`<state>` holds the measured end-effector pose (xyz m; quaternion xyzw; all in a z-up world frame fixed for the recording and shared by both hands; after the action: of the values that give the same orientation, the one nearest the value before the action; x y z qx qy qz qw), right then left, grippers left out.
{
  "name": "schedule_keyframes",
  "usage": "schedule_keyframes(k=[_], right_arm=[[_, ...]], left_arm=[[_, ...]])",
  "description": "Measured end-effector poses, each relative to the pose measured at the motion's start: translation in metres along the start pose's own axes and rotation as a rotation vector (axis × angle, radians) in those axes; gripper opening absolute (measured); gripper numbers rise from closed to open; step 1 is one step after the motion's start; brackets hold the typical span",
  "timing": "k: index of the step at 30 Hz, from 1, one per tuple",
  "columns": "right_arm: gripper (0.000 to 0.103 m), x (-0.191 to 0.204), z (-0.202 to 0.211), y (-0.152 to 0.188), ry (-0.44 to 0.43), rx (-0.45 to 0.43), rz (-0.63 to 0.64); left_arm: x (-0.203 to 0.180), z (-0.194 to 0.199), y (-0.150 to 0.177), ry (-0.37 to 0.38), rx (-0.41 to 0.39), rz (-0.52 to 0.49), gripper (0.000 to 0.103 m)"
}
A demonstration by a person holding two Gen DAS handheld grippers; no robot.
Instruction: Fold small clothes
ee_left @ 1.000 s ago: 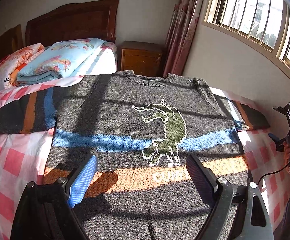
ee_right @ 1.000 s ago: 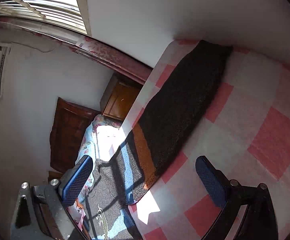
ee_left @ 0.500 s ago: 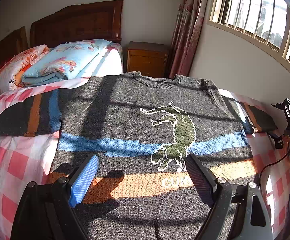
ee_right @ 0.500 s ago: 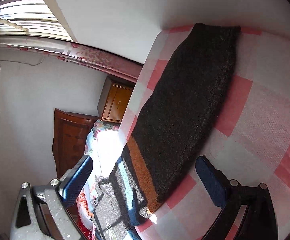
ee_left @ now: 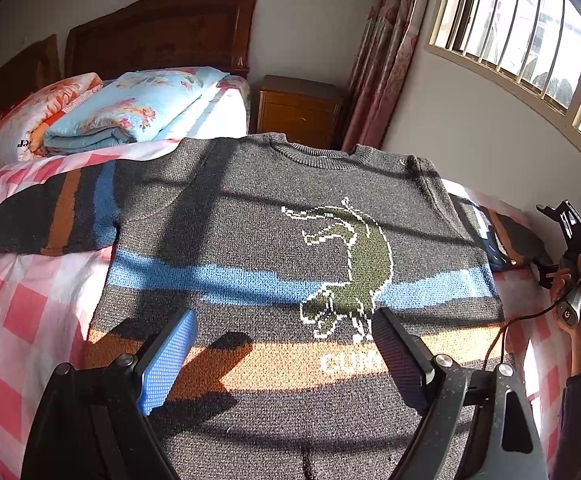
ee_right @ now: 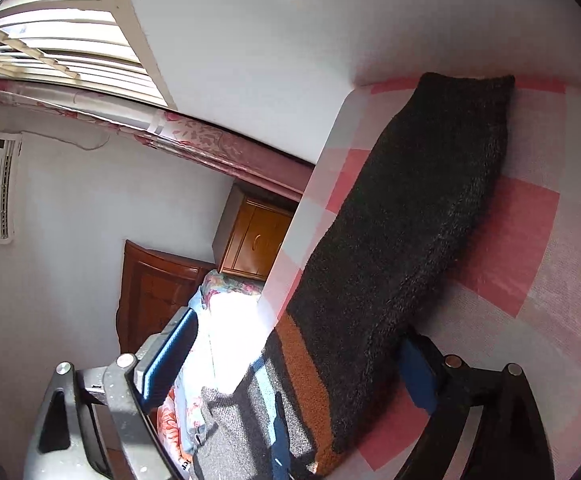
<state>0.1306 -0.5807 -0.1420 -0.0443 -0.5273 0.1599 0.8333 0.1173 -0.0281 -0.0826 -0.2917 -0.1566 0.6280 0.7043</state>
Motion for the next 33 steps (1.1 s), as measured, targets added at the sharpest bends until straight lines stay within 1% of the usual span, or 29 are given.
schedule_keyframes(k=[4, 6, 8, 9, 11, 13, 16, 20, 22, 24, 26, 29, 33], right_arm=[[0.103, -0.028, -0.013, 0.000, -0.030, 0.077, -0.066], [0.103, -0.034, -0.011, 0.001, -0.062, 0.063, -0.076], [0.103, -0.030, -0.011, 0.002, -0.036, 0.065, -0.049], [0.103, -0.029, -0.010, 0.003, -0.024, 0.059, -0.039], [0.103, -0.028, -0.006, 0.004, -0.041, 0.042, -0.027], [0.103, -0.027, -0.001, 0.007, -0.030, 0.021, -0.002], [0.103, -0.023, 0.004, 0.010, -0.024, 0.004, 0.034], [0.103, -0.017, 0.012, 0.013, -0.014, -0.021, 0.070], [0.103, -0.011, 0.015, 0.014, 0.006, -0.035, 0.099], [0.103, -0.003, 0.020, 0.015, 0.021, -0.059, 0.133], [0.103, 0.016, 0.023, 0.019, 0.055, -0.086, 0.217], [0.103, 0.057, 0.027, 0.032, 0.111, -0.128, 0.406], [0.103, 0.122, 0.023, 0.069, 0.147, -0.163, 0.696]], left_arm=[[0.003, -0.001, 0.000, 0.012, -0.001, 0.031, 0.089], [0.003, -0.003, 0.000, 0.013, 0.003, 0.034, 0.088], [0.001, -0.004, 0.000, 0.002, 0.007, 0.029, 0.087], [0.000, -0.004, -0.001, -0.015, 0.006, 0.023, 0.086], [-0.003, -0.004, 0.000, -0.054, -0.002, 0.003, 0.086], [-0.005, -0.003, 0.000, -0.090, -0.010, -0.021, 0.086], [-0.008, 0.000, 0.000, -0.168, -0.026, -0.053, 0.086], [-0.008, 0.012, 0.000, -0.272, -0.071, -0.088, 0.086], [-0.007, 0.016, 0.000, -0.298, -0.089, -0.097, 0.086], [-0.005, 0.017, -0.001, -0.315, -0.085, -0.106, 0.086], [-0.004, 0.016, -0.002, -0.319, -0.077, -0.115, 0.086], [0.001, 0.015, -0.001, -0.331, -0.072, -0.116, 0.086], [0.016, 0.015, 0.000, -0.340, -0.065, -0.092, 0.086]])
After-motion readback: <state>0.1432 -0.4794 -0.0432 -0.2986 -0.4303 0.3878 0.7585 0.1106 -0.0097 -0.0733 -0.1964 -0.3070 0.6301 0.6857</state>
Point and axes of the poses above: each gripper's, at about its wrist camera, not at the fingertips, and z roughly against the way its jaws point, x to its left, y to its underside, the point moved 2 cm from there along -z, roughly the way its jaws point
